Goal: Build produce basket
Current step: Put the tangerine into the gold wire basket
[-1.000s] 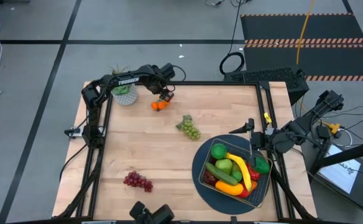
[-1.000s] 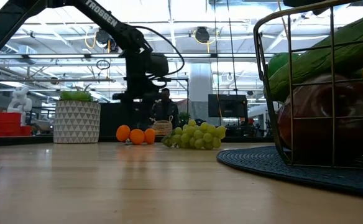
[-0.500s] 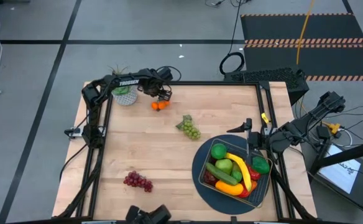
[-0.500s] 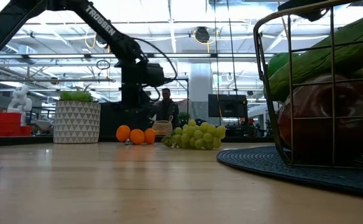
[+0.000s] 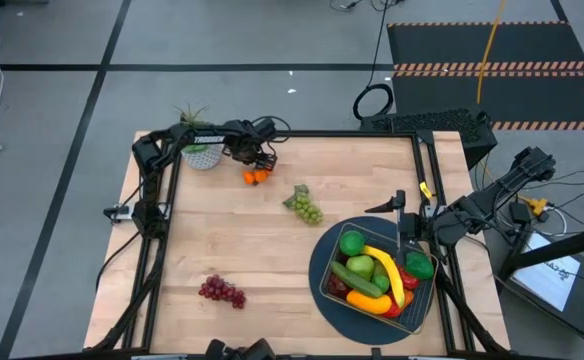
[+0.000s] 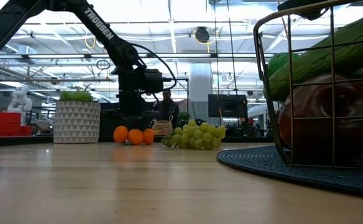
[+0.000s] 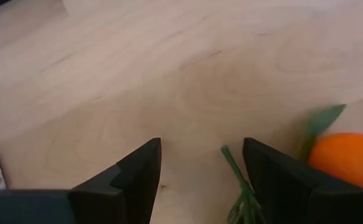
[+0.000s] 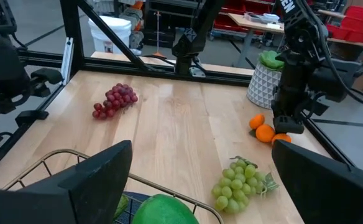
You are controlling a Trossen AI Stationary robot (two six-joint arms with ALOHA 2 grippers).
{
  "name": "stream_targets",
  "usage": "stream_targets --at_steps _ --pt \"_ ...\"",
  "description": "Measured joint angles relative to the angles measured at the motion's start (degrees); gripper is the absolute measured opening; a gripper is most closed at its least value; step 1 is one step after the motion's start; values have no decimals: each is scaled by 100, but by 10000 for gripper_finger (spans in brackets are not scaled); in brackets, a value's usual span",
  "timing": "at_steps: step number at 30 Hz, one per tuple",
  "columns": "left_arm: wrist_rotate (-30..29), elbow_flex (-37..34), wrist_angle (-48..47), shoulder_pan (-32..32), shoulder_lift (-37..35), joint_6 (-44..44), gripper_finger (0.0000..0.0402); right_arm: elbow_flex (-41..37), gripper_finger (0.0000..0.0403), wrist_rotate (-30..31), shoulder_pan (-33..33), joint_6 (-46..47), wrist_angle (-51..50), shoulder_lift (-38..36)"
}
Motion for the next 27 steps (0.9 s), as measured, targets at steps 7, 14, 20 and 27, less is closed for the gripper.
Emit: stream_targets --at_steps 7,14,20,27 --pt "105 -16 -48 -167 -4 437 152 0 380 0 0 0 1 1" --pt "237 -21 -52 -345 -4 916 14 0 380 -1 0 2 1 1" --pt "315 -40 -98 -521 -171 1181 5 0 380 -2 0 0 0 0" --pt "72 -34 1 -949 -802 1460 1 0 380 -2 0 -82 0 1"
